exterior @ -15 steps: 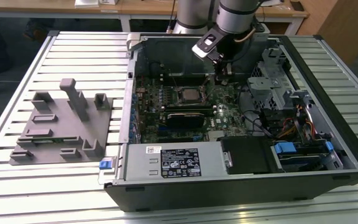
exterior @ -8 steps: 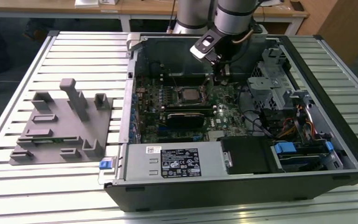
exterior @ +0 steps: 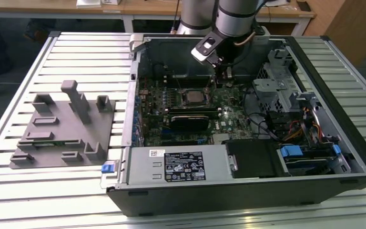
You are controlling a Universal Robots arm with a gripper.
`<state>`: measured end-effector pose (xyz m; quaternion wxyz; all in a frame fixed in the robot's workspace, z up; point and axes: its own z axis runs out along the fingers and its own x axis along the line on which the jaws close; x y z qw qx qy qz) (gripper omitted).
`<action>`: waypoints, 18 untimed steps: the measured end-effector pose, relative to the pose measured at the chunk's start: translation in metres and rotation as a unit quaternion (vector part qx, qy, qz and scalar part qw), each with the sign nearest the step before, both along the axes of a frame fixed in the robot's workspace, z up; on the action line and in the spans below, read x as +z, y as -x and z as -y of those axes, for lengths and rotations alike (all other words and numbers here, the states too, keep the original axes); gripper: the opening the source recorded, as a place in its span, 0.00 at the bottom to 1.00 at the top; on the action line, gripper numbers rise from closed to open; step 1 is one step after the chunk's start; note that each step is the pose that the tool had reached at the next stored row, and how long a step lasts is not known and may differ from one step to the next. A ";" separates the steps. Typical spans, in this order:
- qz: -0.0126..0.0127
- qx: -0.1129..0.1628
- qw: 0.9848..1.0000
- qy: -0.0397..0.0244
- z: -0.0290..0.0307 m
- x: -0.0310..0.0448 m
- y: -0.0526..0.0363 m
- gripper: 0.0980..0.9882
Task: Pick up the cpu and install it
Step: 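Close the cpu cover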
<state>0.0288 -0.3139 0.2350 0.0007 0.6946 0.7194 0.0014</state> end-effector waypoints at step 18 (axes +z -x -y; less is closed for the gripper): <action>0.000 0.000 1.000 0.000 0.0000 -0.0045 0.0273 0.01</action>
